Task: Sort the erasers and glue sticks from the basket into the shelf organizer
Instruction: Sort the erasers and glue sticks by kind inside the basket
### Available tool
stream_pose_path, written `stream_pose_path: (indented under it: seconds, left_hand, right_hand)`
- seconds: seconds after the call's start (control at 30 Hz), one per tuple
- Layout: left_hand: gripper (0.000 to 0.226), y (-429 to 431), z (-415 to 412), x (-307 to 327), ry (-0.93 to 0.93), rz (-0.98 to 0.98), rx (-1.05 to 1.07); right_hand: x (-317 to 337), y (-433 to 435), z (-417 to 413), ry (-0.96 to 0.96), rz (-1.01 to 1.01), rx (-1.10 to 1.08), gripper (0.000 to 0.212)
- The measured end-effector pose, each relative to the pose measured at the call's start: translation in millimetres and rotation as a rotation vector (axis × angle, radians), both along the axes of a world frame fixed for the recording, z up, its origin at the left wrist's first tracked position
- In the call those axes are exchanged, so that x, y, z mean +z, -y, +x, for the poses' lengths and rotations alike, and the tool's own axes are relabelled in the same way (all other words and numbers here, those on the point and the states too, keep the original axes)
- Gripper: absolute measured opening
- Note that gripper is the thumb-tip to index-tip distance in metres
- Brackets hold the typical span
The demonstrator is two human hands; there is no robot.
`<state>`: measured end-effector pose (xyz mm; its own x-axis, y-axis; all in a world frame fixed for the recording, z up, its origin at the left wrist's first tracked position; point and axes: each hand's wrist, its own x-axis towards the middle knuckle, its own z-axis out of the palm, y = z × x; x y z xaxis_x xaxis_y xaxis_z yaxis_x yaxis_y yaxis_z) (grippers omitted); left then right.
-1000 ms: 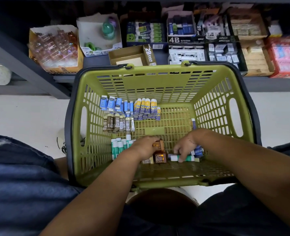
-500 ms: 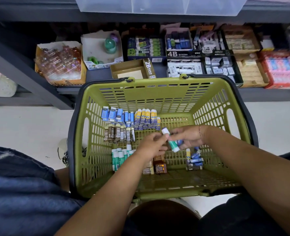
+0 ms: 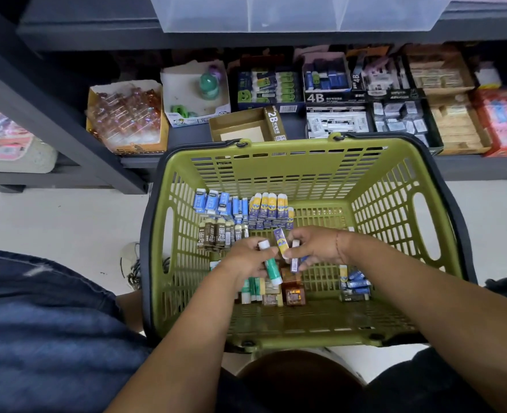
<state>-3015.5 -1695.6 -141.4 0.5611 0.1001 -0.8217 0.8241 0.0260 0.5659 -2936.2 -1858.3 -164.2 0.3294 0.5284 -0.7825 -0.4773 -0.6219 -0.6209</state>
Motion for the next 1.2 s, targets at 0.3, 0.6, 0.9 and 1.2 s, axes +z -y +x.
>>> stream_pose_path:
  seconds: [0.3,0.6,0.9,1.2]
  left_hand:
    - [0.045,-52.6,-26.0,-28.0,-0.195,0.516,-0.344]
    - [0.027,-31.5,-6.5,-7.5,-0.021,0.255,-0.182]
    - [0.023,2.6,7.8,2.2,0.043,-0.455,0.421]
    - [0.025,-0.2,4.7,5.7,-0.068,-0.566,0.488]
  right_hand:
    - [-0.3,-1.3,2.8,0.013,-0.093,-0.077,0.032]
    - [15.5,-9.1,4.3,-0.122,0.001,-0.256,0.013]
    - [32.8,-35.5,-5.7,-0.204,0.141,-0.305,0.015]
    - [29.0,-35.9,1.3,0.089,0.005,-0.478,0.028]
